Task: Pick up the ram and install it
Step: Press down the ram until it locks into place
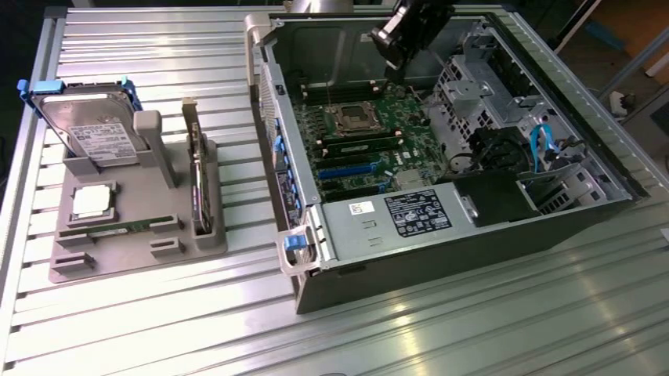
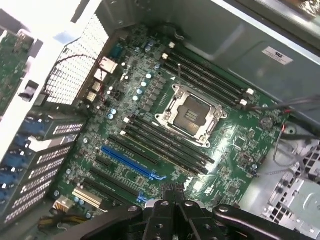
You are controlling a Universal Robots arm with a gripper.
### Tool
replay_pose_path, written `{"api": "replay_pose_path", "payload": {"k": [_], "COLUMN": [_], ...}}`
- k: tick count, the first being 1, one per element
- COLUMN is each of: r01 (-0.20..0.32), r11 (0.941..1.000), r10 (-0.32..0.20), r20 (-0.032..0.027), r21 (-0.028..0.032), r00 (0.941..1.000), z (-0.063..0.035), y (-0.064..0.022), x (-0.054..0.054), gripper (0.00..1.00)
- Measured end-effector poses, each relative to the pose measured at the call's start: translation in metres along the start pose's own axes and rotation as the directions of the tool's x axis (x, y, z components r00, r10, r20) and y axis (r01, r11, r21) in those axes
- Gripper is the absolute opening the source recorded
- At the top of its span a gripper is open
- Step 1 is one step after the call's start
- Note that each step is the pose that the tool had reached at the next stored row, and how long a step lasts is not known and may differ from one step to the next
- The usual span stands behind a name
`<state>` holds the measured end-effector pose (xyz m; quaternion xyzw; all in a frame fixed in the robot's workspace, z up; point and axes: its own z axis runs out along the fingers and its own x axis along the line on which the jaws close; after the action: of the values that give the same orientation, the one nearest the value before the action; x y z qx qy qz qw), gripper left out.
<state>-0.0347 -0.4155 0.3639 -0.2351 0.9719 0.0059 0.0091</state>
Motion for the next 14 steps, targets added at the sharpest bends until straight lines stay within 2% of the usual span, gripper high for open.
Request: {"api": "replay_pose_path", "payload": {"k": [3,5,8,9,10,11,13,14], "r01": [-0.057,-0.125,-0.181,-0.218,-0.235,-0.271,-0.307,-0.334], "r11": [0.9984,0.9921,0.9835,0.976,0.9719,0.9626,0.9517,0.9424], "r10": [0.057,0.125,0.181,0.218,0.235,0.271,0.307,0.334], "r20": [0.0004,0.001,0.0016,0.0021,0.0022,0.0028,0.0032,0.0036], "r21": [0.0011,0.0025,0.0036,0.0043,0.0046,0.0052,0.0059,0.0064], "r00": [0.9984,0.9921,0.9835,0.9761,0.9719,0.9626,0.9517,0.9425], "z": [0.0003,0.0007,0.001,0.0012,0.0013,0.0015,0.0018,0.0019], "y": [0.0,0.0,0.0,0.0,0.0,0.0,0.0,0.0], "x": [0.0,0.0,0.0,0.0,0.0,0.0,0.0,0.0], "gripper": [0.11,0.11,0.11,0.11,0.11,0.11,0.11,0.11]}}
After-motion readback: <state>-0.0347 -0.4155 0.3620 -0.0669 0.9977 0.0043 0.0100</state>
